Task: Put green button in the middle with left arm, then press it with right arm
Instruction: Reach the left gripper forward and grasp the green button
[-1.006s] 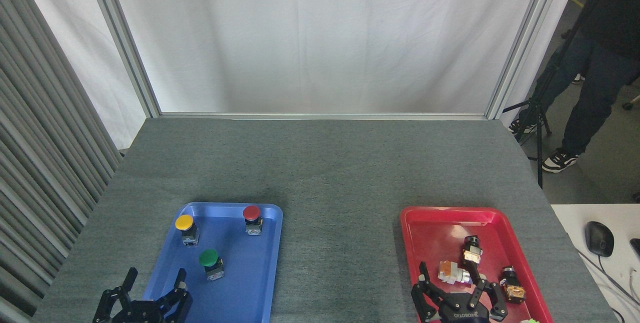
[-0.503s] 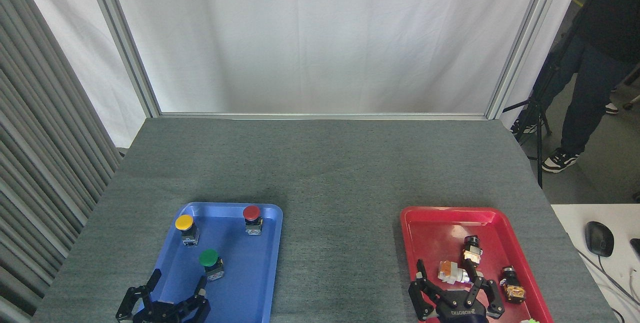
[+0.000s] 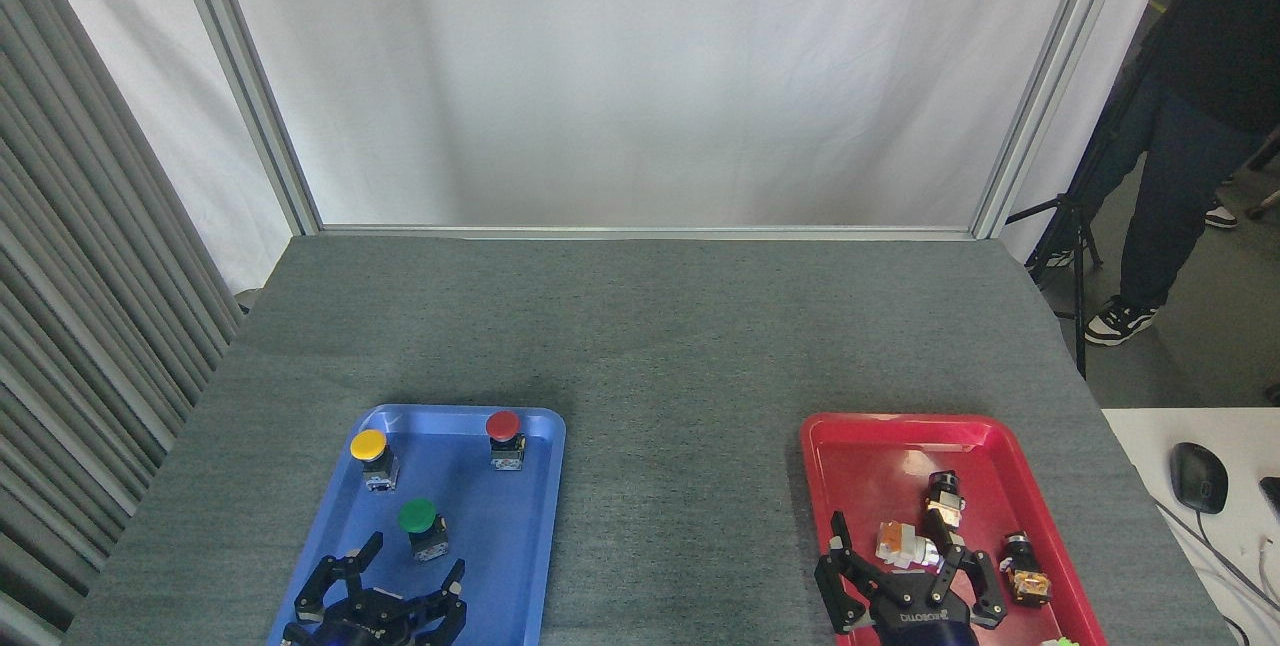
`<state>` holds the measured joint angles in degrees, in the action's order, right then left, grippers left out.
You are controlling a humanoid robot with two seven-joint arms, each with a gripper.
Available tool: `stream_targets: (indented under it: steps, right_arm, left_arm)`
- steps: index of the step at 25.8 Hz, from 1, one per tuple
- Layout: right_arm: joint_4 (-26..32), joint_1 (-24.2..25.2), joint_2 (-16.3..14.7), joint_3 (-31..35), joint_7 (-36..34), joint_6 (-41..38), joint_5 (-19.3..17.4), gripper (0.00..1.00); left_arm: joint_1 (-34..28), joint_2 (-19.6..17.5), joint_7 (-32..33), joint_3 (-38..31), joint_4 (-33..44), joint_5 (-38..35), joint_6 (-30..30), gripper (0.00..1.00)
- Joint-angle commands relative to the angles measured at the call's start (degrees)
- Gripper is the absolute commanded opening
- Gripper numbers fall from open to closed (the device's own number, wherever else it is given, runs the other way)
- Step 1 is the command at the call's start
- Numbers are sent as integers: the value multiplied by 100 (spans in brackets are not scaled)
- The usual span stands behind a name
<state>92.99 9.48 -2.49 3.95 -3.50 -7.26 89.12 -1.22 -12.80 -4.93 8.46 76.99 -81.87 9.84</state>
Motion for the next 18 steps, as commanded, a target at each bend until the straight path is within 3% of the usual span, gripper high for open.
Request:
stream_targets:
  steps: [1,4,15,18]
  right_arm:
    - [0,2,3,1,-2,14,0,100]
    - [0,10,12,-8,-2,14,0,100]
    - [0,2,12,-8,-2,14,9,100]
    - [0,2,12,1,-2,14,9,100]
  left_arm:
    - [166,93,18,42,-193,48,18,98]
    - [385,199,18,51,-518,39,44,94]
    - [544,199,1,42,-879,39,70,59]
    - [535,155,-26,42,-870,48,106,44]
